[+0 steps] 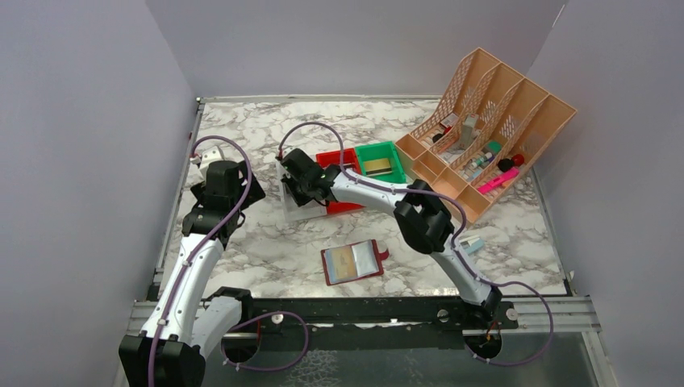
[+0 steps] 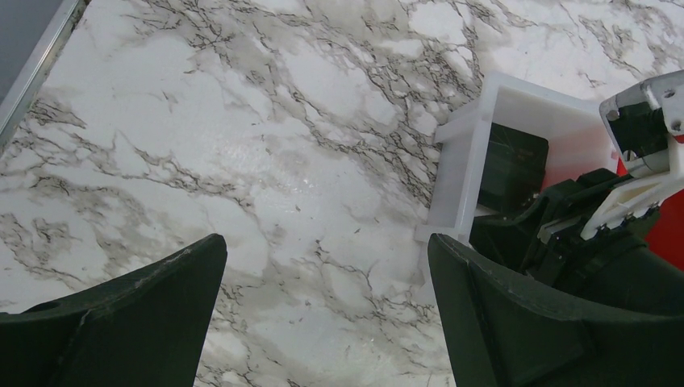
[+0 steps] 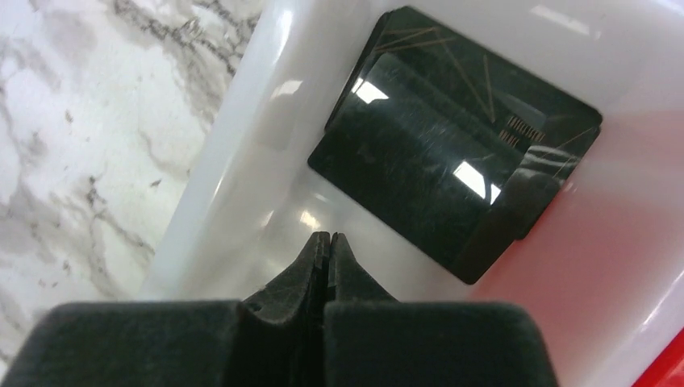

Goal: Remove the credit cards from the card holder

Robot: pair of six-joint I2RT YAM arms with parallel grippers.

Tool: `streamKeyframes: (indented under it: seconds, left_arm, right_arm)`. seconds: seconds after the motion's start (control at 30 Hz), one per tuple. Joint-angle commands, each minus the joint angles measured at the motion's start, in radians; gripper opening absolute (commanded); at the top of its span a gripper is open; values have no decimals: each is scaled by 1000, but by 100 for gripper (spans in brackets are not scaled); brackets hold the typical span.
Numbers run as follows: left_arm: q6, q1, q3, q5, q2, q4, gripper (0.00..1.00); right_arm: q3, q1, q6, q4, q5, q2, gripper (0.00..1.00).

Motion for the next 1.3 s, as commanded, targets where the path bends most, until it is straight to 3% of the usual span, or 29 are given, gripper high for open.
streamKeyframes:
  seconds: [0.0,1.27]
  left_arm:
    - [13,6,-11,14,-15,23,99]
    - [12,6,-15,29,-19,27,99]
  right_arm:
    - [63,8,13,-26,114,63,1]
    - [80,8,-53,-16,411,68,2]
